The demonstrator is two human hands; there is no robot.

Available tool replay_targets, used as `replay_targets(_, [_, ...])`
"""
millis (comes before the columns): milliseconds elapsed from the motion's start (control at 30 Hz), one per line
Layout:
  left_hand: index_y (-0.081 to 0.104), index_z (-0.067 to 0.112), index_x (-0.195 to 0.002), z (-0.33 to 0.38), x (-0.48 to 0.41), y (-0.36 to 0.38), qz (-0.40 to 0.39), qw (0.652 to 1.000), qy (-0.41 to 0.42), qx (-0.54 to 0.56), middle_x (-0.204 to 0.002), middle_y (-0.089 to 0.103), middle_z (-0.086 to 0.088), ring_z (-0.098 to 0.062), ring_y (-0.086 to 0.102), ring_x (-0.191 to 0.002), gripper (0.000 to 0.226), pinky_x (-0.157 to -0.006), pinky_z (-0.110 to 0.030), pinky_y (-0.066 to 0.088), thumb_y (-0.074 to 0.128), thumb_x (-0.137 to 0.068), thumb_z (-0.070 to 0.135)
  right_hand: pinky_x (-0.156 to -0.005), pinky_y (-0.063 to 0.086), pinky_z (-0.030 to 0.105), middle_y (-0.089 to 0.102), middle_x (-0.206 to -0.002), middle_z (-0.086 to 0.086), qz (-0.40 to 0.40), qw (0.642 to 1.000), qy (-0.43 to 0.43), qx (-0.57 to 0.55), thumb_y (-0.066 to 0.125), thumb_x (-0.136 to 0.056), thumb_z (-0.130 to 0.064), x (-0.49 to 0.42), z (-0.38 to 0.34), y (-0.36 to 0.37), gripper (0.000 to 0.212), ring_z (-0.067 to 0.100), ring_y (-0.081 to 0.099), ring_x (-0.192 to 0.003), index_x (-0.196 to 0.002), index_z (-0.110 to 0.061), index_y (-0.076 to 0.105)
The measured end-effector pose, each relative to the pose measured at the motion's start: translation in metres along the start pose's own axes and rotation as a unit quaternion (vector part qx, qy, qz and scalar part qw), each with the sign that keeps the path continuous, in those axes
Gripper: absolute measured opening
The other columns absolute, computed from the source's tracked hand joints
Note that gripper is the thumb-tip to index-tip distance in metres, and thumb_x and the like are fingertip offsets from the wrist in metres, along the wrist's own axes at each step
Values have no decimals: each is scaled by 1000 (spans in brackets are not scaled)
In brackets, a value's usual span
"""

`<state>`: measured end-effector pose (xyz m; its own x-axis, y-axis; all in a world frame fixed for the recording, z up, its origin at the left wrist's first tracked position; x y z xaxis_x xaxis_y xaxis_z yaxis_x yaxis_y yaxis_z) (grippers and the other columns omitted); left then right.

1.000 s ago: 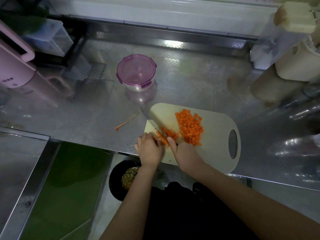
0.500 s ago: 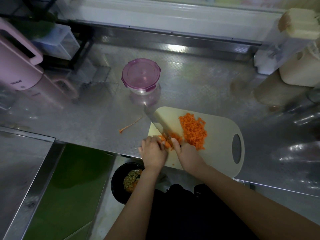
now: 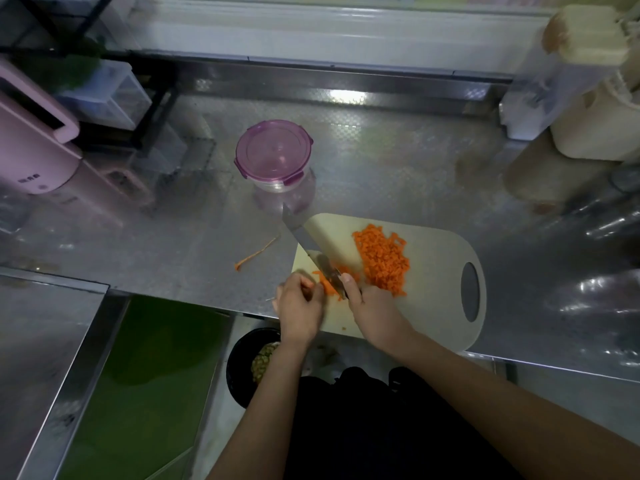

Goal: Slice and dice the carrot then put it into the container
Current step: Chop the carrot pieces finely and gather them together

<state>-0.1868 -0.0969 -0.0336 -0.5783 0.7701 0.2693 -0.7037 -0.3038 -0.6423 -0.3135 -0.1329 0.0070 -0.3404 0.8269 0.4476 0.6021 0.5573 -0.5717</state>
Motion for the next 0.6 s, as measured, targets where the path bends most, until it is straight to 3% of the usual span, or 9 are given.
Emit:
replay_targets(100, [48, 22, -68, 1, 0, -1, -2, 1000, 2, -26, -72, 49, 9, -19, 44, -93, 22, -75, -27, 22, 63, -84, 21, -63, 30, 27, 59, -71, 11, 0, 1000, -7, -2, 25, -101, -44, 1, -1, 3, 56, 25, 56, -76, -59, -16, 47])
replay_targets(200, [52, 19, -69, 1, -1, 0, -4, 999, 5, -52, -79, 52, 7, -19, 45, -96, 19, -70, -25, 17, 64, -83, 21, -71, 39, 32, 65, -83, 20, 2, 1000, 3, -3, 26, -100, -46, 0, 0, 3, 58, 33, 61, -89, -73, -6, 59])
replay_targets(300, [55, 20, -69, 1, -5, 0, -13, 998, -13, -53, -82, 55, 6, -20, 49, -97, 18, -76, -27, 22, 66, -82, 23, -74, 42, 33, 65, -83, 19, -8, 1000, 11, 14, 26, -100, -48, 0, 0, 4, 60, 34, 62, -89, -74, -6, 59])
replay_targets(467, [62, 16, -72, -2, -9, 2, -19, 998, -20, -51, -88, 65, 0, -24, 55, -98, 10, -86, -34, 36, 66, -80, 21, -82, 49, 37, 66, -99, 20, -4, 999, 28, 33, 28, -98, -50, 0, -2, 7, 60, 35, 62, -96, -103, -1, 61])
replay_targets(600, [59, 17, -73, 0, -10, 1, -25, 997, -28, -60, -90, 64, -1, -25, 54, -99, 8, -86, -34, 35, 63, -79, 18, -94, 48, 44, 61, -117, 20, -48, 999, -10, -14, 31, -97, -51, -2, -2, 13, 58, 35, 59, -108, -123, -3, 51])
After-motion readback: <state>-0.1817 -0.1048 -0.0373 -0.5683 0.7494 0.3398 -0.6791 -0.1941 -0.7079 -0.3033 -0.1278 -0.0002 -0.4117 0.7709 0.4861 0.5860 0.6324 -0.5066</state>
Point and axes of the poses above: each hand's wrist, its own x-axis away from the middle knuckle, its own y-axis out of the palm, z = x × y, the point moved 2 cm from there along -x, towards the middle knuckle
